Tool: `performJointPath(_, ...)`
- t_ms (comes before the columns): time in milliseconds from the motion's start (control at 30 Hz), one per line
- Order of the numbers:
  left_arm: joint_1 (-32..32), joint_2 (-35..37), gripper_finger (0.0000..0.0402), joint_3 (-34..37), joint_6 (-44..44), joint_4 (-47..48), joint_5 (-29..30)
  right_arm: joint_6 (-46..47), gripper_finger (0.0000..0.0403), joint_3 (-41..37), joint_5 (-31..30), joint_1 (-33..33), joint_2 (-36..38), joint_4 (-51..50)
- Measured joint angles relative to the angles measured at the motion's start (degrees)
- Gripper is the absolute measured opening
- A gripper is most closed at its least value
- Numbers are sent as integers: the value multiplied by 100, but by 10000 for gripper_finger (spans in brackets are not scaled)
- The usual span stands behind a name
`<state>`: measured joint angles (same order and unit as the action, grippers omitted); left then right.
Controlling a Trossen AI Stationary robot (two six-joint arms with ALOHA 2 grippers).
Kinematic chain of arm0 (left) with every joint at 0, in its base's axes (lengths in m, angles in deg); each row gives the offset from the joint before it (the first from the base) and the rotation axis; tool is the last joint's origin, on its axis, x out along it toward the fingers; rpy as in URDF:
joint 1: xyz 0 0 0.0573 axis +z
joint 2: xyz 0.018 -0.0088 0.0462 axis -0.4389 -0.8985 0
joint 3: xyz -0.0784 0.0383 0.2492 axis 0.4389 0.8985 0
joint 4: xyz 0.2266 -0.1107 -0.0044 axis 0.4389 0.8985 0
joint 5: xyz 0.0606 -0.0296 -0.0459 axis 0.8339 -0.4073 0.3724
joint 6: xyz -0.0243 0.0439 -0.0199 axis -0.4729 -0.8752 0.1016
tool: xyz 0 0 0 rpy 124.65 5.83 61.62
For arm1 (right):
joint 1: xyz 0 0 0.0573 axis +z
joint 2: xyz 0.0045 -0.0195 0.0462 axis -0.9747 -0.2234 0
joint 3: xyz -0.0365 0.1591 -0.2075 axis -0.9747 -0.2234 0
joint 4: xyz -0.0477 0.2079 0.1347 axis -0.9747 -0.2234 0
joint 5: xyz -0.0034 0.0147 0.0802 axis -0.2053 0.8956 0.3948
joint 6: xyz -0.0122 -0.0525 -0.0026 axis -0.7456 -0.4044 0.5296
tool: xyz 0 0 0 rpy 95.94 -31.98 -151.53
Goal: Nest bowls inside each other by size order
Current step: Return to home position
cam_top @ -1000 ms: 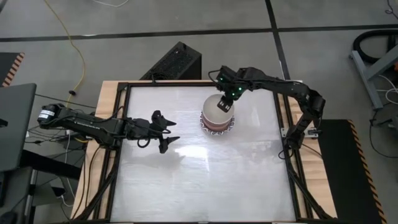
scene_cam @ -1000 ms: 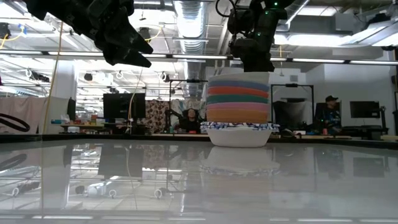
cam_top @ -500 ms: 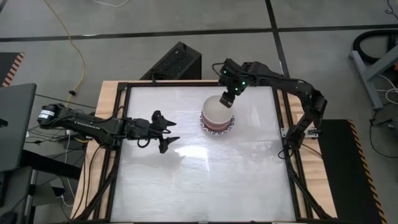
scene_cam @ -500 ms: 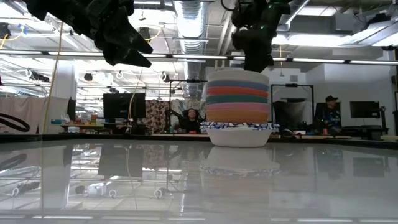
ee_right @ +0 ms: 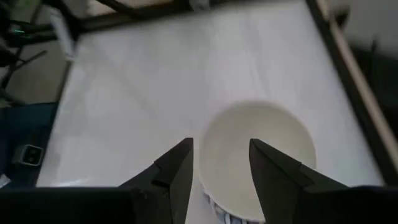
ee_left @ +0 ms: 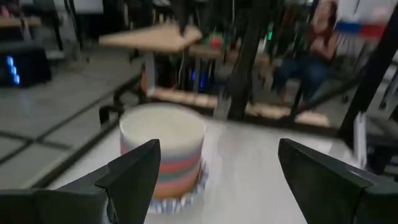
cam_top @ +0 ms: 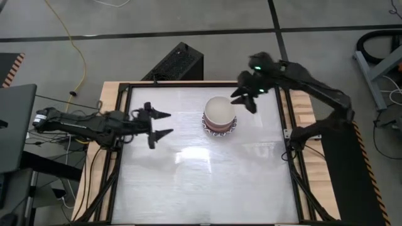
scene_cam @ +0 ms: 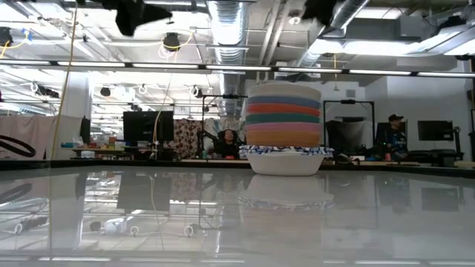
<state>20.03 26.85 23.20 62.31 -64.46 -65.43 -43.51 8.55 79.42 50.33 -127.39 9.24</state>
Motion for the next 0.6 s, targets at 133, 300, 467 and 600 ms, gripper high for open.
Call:
performJointPath(133,1,544,314,-5,-44,67,9,298,177,11,-104,278,780,-188)
performJointPath(300,2,1088,314,-3,387,21,-54,258,178,-230,-211,802,1840,84)
performJointPath(467,-2,1848,314,-3,-14,79,-910,403,177,-1421,-201,1514,3193,1369)
performJointPath(600,-1,2278,314,-3,-208,238,-1603,921,177,-2710,-594,1846,4388,2382)
